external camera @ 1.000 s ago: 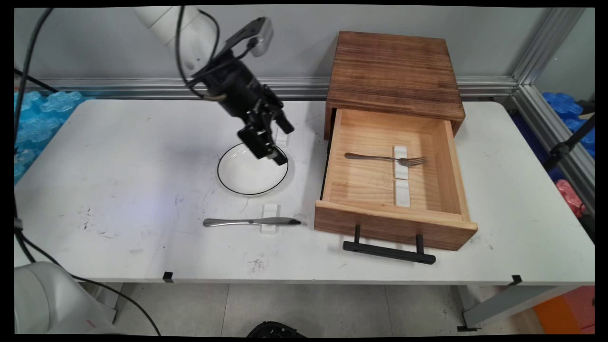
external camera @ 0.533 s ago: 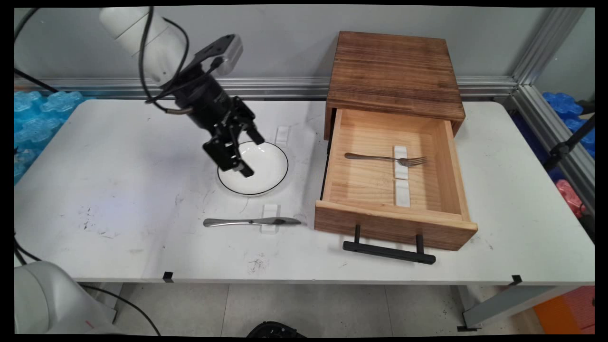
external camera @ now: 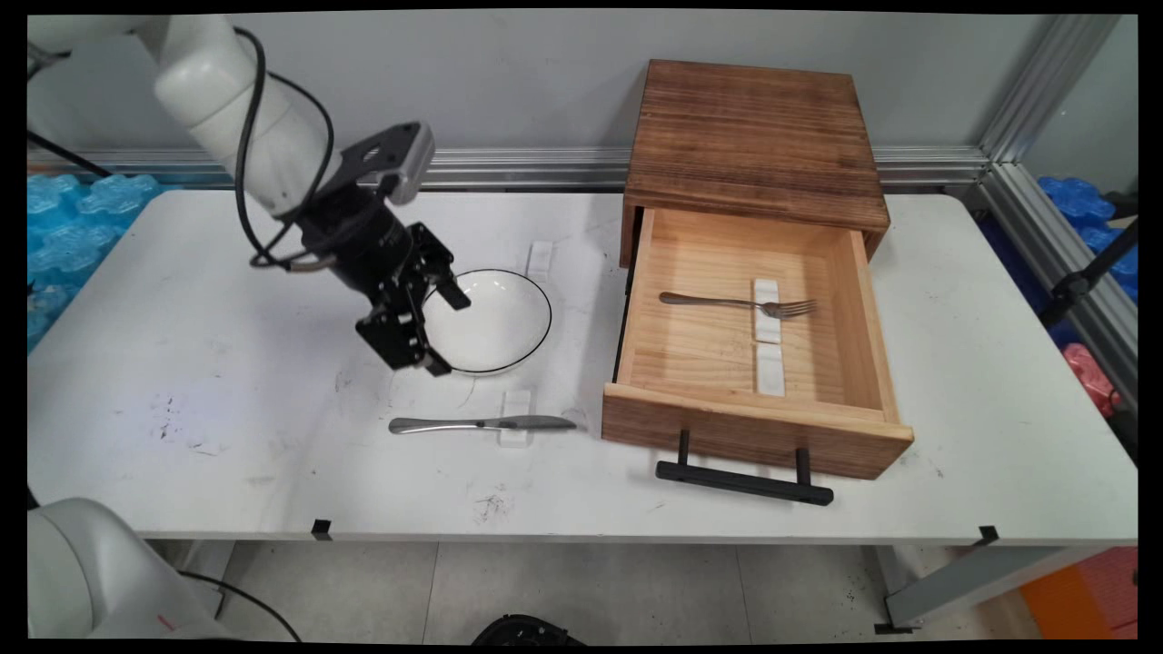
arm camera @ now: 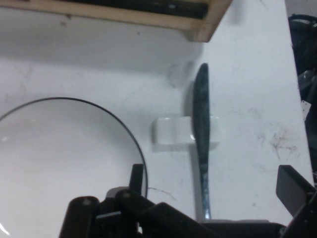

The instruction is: Pick up the knife from the right of the white plate

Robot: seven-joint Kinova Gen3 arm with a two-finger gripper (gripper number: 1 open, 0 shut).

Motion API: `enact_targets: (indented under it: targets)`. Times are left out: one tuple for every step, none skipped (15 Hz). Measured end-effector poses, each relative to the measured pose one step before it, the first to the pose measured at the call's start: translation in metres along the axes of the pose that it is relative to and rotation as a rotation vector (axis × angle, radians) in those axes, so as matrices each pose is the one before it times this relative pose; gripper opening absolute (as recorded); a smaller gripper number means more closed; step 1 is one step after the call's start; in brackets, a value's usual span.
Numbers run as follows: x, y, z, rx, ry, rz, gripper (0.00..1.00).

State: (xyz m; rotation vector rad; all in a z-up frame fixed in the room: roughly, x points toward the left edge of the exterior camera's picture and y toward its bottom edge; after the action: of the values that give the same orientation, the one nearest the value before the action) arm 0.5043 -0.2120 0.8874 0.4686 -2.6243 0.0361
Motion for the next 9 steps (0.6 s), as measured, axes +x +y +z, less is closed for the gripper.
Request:
enact_targets:
  targets:
    - [-0.0006,0.00334,0.00291,0.00297,-0.0024,-0.00538,1.0]
    - [-0.00046,0.003,0.00263,0.003,-0.00174,-0.00496,1.0]
    - [-0.00019,0.0045,0.00483,0.00281,-0.00312,-0.00604,1.0]
    - [-0.00076,0.00507,0.00539,0.00358,-0.0028,-0.00784,1.0]
    - [-0.00061,0.00393,0.00466,0.00281,-0.00285,-0.0053,1.0]
    - [-0.00096,0.00347,0.00462,0.00332,-0.00316,-0.00426,1.0]
    - [-0.0007,0.00216,0.00293,0.0022,-0.00209,-0.00268,1.0]
    - [-0.00117,0.00258,0.00436,0.00443,-0.00292,-0.00213,1.0]
    - [-0.00176,0.00252,0.00478,0.00465,-0.00371,-0.00147,1.0]
